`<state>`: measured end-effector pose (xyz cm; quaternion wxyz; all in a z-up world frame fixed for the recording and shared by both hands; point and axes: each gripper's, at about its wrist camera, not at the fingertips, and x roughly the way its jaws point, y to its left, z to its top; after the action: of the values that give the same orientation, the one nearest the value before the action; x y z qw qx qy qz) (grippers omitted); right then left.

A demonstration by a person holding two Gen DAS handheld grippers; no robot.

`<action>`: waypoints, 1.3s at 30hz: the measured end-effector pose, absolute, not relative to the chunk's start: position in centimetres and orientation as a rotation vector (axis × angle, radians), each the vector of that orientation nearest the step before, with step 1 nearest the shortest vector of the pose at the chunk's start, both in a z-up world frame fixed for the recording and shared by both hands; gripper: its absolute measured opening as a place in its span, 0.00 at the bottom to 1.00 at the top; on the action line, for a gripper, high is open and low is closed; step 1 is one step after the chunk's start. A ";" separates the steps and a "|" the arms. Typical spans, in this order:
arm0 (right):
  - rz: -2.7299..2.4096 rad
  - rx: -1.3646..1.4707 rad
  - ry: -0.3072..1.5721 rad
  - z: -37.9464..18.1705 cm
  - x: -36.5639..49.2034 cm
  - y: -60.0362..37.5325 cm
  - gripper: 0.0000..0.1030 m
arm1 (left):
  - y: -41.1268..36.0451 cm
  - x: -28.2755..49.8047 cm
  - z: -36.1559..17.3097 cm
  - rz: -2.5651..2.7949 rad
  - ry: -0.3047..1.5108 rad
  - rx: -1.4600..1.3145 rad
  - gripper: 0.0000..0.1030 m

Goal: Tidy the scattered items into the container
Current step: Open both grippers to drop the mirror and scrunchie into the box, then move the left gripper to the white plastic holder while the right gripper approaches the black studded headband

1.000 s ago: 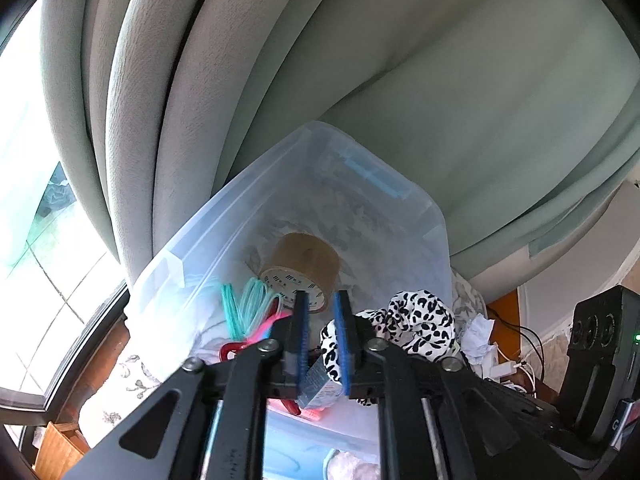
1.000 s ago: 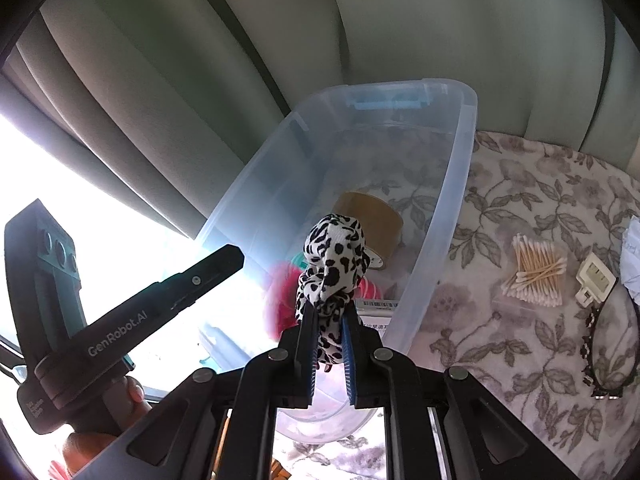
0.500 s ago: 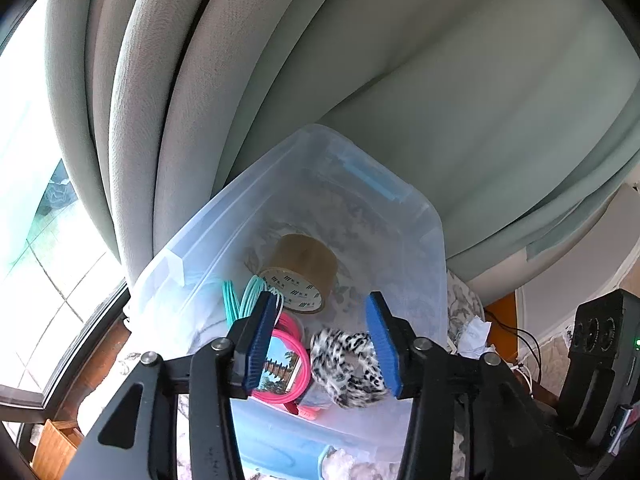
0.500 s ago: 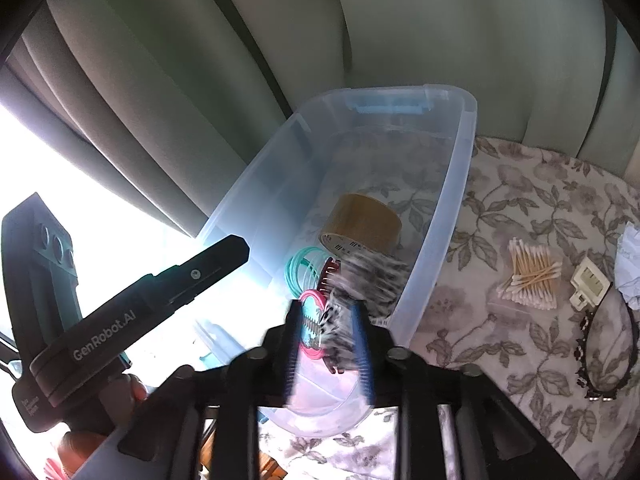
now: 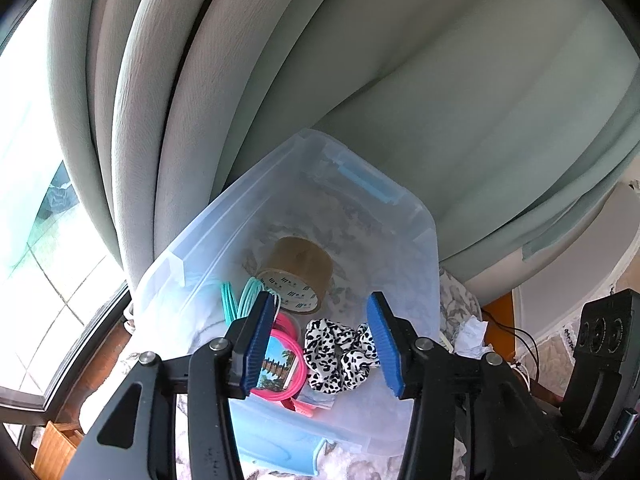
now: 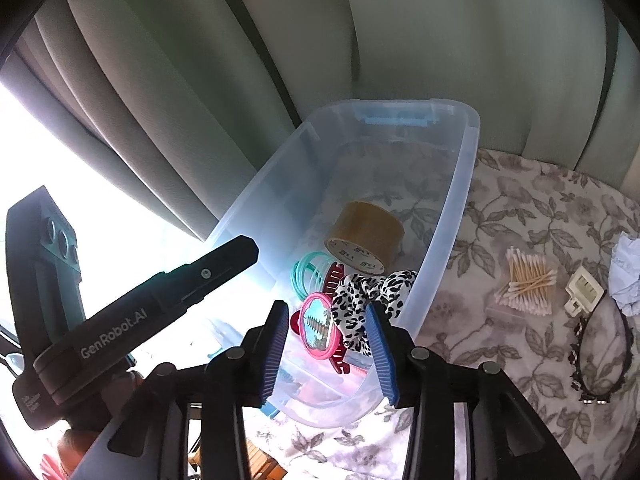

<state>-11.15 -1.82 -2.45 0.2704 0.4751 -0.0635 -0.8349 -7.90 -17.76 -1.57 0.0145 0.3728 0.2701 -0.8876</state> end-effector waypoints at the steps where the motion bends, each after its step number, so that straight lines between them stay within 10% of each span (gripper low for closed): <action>1: -2.251 1.276 -0.175 -2.4 -11.0 -1.7 0.45 | -17.7 -7.8 -1.4 -2.768 0.840 1.156 0.48; 12: -2.313 1.244 -0.263 -1.4 -9.6 1.4 0.61 | -15.3 -6.8 0.4 -2.809 0.754 1.104 0.48; 39: -2.629 1.141 -0.680 -0.9 -6.4 20.7 0.63 | -0.5 -6.5 2.2 -2.970 0.370 1.332 0.48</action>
<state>-6.43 20.66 -0.93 0.0980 0.3857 -0.2299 -0.8881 -6.52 -0.48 2.17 -0.0674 0.4057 0.1128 -0.9045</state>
